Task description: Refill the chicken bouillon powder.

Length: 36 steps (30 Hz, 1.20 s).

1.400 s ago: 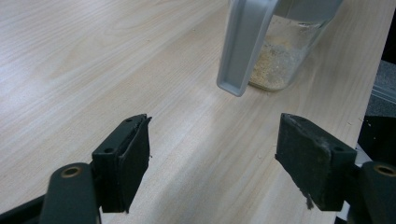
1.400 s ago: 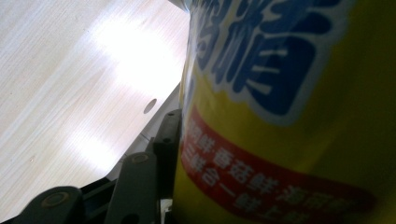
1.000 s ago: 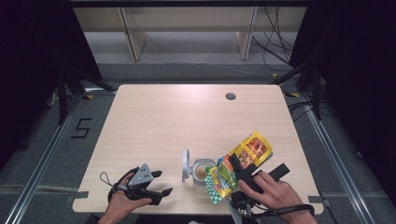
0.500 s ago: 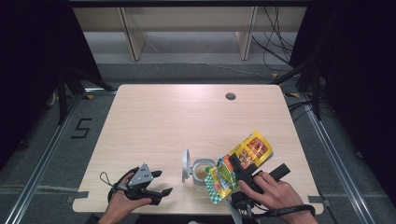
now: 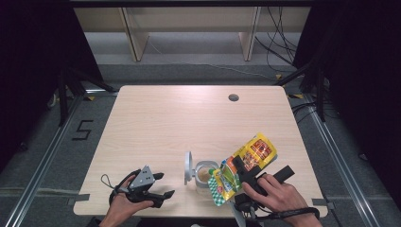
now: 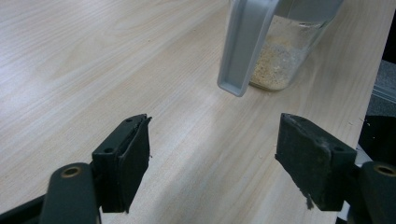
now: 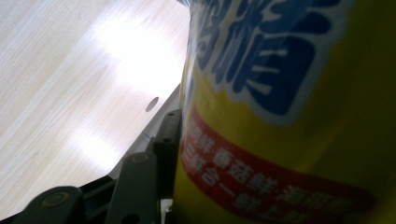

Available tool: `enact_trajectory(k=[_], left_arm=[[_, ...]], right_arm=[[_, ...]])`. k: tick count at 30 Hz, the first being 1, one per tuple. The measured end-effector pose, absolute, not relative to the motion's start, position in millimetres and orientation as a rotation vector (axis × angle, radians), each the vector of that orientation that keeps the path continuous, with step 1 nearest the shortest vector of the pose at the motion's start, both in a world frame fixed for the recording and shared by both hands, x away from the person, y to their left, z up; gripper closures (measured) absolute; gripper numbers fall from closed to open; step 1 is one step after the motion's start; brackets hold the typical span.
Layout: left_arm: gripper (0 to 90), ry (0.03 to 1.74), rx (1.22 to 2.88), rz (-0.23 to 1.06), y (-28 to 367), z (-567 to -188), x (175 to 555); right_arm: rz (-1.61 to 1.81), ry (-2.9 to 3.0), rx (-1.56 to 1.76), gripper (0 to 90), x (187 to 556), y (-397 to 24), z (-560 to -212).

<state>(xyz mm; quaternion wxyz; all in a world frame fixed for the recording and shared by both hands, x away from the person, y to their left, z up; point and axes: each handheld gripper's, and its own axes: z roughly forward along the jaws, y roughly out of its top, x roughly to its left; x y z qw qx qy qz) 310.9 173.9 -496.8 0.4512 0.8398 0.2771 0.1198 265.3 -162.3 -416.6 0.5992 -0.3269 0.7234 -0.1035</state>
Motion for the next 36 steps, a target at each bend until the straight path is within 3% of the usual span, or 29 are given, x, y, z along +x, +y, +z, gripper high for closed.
enact_trajectory(k=[36], left_arm=[[25.3,0.697,2.066,0.279,172.5,-498.8,310.3]], right_arm=[[-0.235,1.693,-0.763,58.8,266.7,-162.2,-419.5]])
